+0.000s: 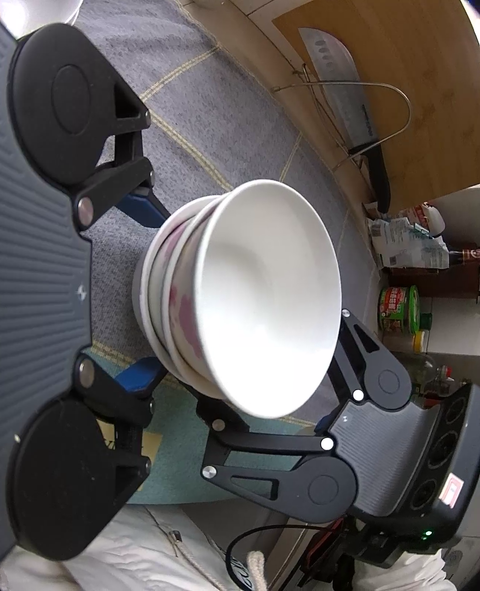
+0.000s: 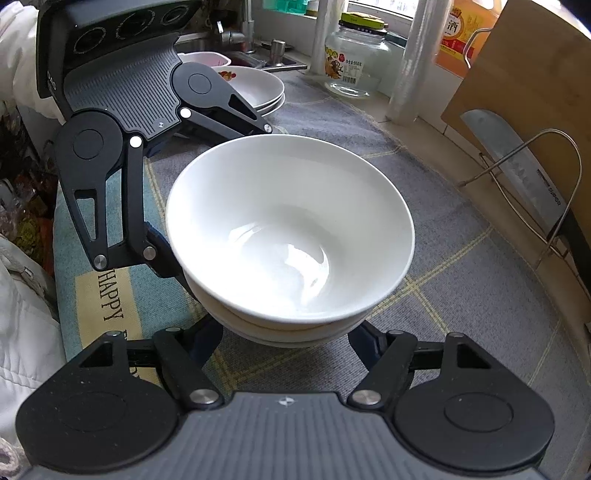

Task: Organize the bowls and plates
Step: 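Carry the bowl stack with both tools over the white plate stack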

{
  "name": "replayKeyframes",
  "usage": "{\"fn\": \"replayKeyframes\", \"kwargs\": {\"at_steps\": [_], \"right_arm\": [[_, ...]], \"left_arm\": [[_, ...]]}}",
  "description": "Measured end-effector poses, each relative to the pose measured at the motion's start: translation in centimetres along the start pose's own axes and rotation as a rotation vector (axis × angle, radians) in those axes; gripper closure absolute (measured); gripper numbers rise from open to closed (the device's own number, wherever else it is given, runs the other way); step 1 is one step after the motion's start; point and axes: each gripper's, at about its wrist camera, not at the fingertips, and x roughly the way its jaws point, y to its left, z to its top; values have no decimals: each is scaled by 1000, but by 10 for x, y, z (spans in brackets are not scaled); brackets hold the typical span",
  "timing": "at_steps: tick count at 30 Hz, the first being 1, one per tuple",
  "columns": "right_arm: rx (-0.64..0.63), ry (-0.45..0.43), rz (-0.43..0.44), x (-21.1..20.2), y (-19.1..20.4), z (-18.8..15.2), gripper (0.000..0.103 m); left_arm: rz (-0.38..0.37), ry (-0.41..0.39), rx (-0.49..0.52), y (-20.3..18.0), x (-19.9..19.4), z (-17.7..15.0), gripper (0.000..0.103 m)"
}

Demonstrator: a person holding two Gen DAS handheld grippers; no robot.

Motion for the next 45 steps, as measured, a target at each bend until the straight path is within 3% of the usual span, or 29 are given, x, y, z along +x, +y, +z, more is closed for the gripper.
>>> {"fn": "replayKeyframes", "kwargs": {"at_steps": [6,38,45], "right_arm": [[-15,4,-5,4,-1,3,18],[-32,-8,39,1,-4,4,20],[-71,-29,49,-4,-2,5,20]], "left_arm": [[-19,15,6,3,7,4,23],[20,97,36,-1,13,19,21],[46,92,-6,-4,8,19,21]]}}
